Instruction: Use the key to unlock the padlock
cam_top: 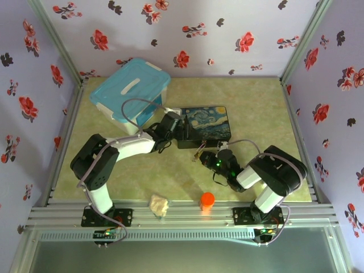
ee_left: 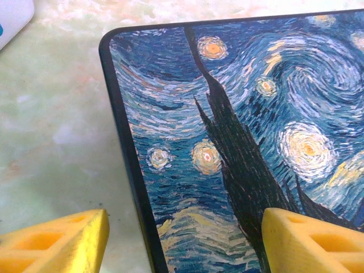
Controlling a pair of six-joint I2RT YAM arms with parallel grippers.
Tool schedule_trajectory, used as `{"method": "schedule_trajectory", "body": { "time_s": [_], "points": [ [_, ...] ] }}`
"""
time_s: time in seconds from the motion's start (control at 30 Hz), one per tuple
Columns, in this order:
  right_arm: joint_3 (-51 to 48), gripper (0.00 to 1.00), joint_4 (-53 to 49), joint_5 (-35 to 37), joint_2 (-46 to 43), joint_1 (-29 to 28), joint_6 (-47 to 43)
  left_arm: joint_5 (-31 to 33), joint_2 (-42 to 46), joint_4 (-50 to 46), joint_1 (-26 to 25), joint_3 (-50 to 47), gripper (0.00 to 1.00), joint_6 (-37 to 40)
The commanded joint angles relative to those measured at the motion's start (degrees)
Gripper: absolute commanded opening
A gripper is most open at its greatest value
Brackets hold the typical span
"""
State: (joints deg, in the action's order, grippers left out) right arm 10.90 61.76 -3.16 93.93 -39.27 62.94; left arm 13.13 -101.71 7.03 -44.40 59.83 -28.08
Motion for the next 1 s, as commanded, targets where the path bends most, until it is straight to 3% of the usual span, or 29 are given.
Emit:
{"method": "schedule_trajectory", "body": {
  "time_s": [0.0, 0.17, 0.97],
  "points": [
    [-1.7, 0.00, 4.6, 5.4, 2.3, 0.4, 4.0, 2.9, -1.7, -4.9, 0.2, -3.4, 0.69, 2.2],
    [-3.4, 0.00, 17.6, 7.1, 7.8, 0.6, 11.0, 2.7, -1.5, -3.5, 0.3, -4.4, 0.67, 3.2],
    [-1.0, 0.00, 17.6, 12.5, 5.6, 1.5, 17.8, -0.2, -1.7, 0.7, 0.3, -6.7, 0.67, 9.4]
  ]
}}
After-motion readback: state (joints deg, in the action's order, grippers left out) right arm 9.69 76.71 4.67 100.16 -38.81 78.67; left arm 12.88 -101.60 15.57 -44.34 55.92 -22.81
